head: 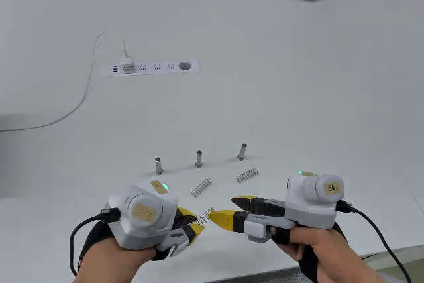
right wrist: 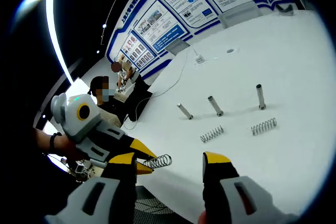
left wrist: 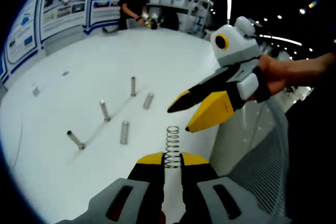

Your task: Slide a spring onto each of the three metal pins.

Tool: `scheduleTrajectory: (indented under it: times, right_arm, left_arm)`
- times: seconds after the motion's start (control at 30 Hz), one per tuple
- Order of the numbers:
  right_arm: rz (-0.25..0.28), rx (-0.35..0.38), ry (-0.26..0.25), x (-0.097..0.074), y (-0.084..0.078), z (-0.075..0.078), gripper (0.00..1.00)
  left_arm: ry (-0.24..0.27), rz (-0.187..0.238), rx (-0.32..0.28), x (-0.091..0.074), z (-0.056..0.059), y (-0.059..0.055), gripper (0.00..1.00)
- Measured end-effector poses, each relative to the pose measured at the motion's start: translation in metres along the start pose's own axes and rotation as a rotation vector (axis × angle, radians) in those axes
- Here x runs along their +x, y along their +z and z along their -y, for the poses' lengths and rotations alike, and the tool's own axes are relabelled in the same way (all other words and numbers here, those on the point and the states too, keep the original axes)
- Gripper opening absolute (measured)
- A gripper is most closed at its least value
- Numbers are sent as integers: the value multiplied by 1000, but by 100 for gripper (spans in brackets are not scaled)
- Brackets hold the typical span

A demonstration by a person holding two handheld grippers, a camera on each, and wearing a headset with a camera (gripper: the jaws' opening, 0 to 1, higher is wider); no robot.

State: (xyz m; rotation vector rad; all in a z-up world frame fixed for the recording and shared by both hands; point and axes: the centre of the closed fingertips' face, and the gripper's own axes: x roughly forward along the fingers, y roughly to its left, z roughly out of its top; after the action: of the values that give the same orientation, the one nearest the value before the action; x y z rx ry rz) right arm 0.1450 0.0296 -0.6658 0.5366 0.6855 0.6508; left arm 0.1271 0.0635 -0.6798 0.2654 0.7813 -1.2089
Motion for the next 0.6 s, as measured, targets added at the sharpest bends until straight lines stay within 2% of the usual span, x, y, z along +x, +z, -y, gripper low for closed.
scheduleTrajectory:
  times: [0.23,0.43,0.6]
  right_arm:
    - [-8,38,17,3,-8,-2,41]
    - [-5,78,32,5,-11,-5,29]
    - [-9,109,49,6,-13,-8,24]
  left_arm:
    - [-24,11,25,1,11,7,11]
    - [-33,16,36,2,15,11,11]
    - [-38,19,48,2,16,14,11]
